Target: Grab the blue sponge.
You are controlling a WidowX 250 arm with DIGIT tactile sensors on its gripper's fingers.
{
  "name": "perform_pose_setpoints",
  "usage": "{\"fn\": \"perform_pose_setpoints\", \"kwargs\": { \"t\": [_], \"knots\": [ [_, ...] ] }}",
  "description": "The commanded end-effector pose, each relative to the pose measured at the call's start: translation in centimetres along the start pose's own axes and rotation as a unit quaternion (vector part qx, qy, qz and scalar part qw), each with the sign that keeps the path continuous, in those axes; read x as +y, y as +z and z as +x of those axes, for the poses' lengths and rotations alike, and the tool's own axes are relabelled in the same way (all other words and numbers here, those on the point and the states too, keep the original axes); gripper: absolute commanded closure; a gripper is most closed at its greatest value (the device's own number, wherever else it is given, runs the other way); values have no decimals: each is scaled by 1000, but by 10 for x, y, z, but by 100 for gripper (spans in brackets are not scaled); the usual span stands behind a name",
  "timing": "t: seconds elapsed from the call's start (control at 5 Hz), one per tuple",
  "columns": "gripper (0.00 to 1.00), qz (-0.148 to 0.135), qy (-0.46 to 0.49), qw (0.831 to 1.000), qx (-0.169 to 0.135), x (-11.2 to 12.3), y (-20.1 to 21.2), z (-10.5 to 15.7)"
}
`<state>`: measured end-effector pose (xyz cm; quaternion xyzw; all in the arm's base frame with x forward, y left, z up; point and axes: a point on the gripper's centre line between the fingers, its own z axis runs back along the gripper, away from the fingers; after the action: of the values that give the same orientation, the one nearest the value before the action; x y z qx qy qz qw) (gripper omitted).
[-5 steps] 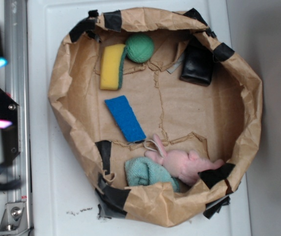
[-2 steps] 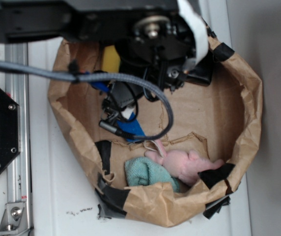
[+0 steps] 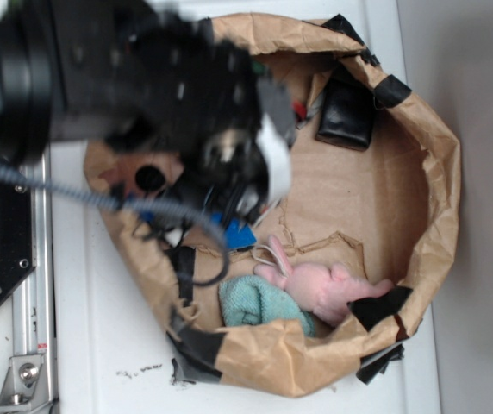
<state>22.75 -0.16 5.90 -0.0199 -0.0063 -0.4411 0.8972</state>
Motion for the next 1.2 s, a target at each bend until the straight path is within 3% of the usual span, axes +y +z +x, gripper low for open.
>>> {"fn": "perform_pose_setpoints", "kwargs": {
  "t": [0.0, 0.2, 0.4, 0.6, 0.8, 1.0],
  "knots": [
    [0, 33, -36, 998, 27, -1, -38, 19],
    [100, 46, -4, 998, 37, 5, -35, 18],
    [100, 88, 72, 993, 27, 23, 1, 12],
    [100, 141, 196, 970, -26, 38, 54, 0],
    [100, 112, 314, 941, -58, 34, 102, -4],
    [100, 70, 358, 929, -70, 17, 124, 3]
  ]
}}
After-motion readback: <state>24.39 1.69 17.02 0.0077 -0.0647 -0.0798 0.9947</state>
